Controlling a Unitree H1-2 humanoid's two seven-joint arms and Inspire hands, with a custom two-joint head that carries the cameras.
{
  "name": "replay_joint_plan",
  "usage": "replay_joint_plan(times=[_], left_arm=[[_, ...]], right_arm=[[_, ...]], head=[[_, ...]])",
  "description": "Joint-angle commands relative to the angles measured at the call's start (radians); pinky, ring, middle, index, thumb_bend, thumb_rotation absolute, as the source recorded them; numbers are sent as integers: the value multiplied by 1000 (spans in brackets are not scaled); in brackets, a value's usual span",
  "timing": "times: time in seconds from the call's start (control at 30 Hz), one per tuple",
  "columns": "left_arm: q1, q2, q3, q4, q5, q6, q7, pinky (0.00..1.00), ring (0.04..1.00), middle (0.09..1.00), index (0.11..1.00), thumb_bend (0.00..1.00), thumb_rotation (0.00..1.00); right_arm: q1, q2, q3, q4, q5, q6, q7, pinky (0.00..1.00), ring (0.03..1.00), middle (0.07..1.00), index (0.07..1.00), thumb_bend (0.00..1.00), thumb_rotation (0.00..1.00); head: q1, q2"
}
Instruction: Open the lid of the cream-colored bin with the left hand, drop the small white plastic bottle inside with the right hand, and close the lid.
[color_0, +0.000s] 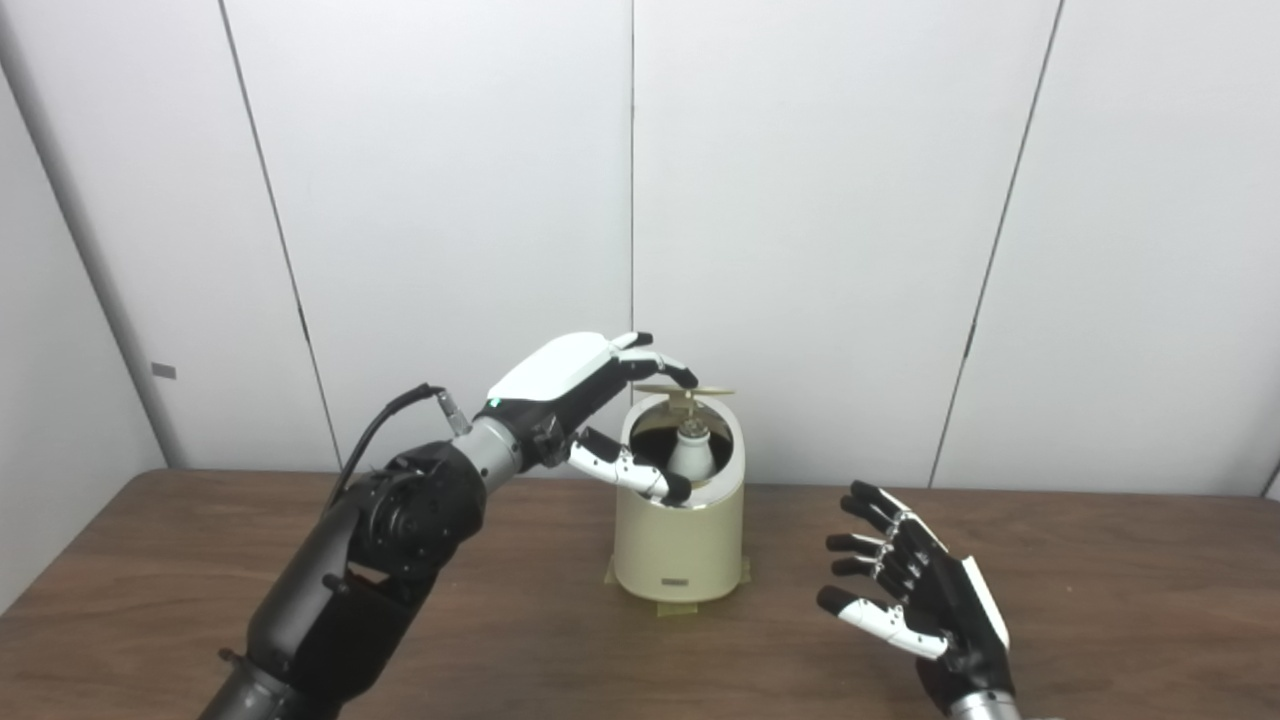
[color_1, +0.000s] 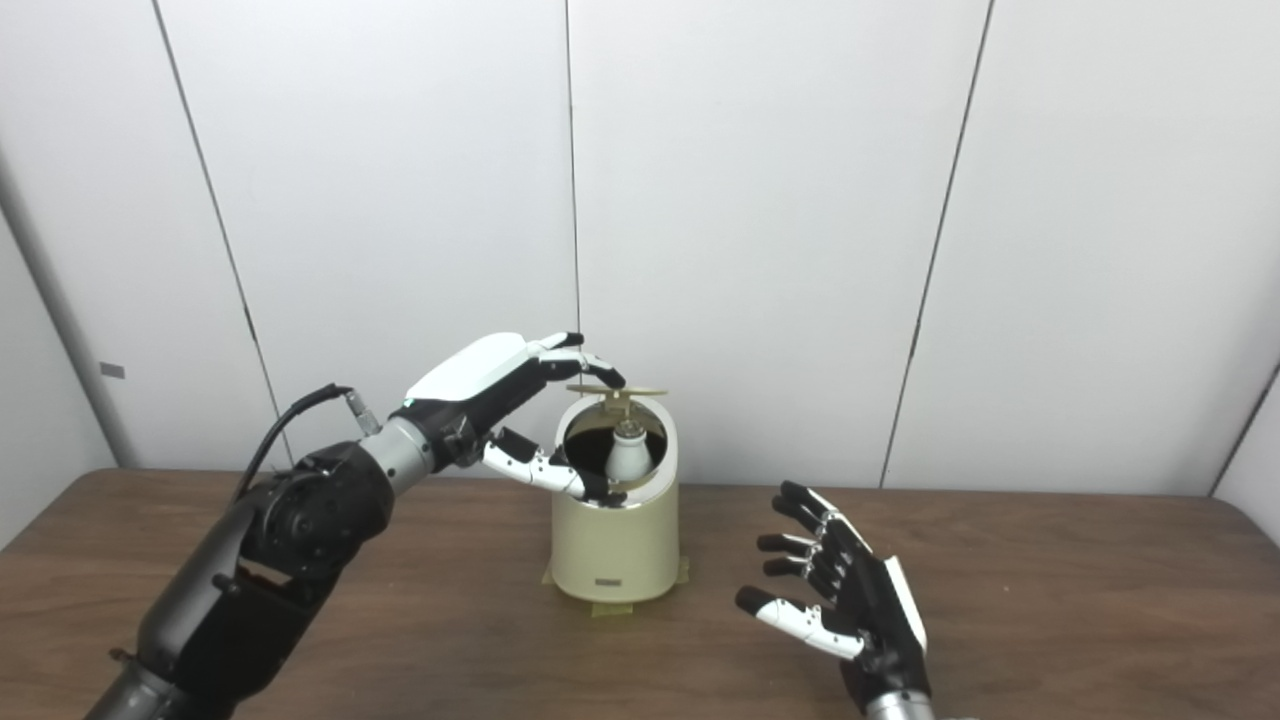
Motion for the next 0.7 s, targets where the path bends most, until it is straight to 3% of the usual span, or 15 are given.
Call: replay_joint_plan(times=[0.0,0.67], left_arm=[[-39,9,8,-3,3,-7,4,1000,1000,888,832,915,448],[-7,20,-13,28,29,-24,-11,1000,1000,847,817,919,452]], right_arm=[[-37,4,-1,-38,4,-10,-7,568,669,819,817,880,242],[-36,4,0,-53,-11,16,-22,611,660,818,807,875,238]], head=[[-1,3],[-13,26]])
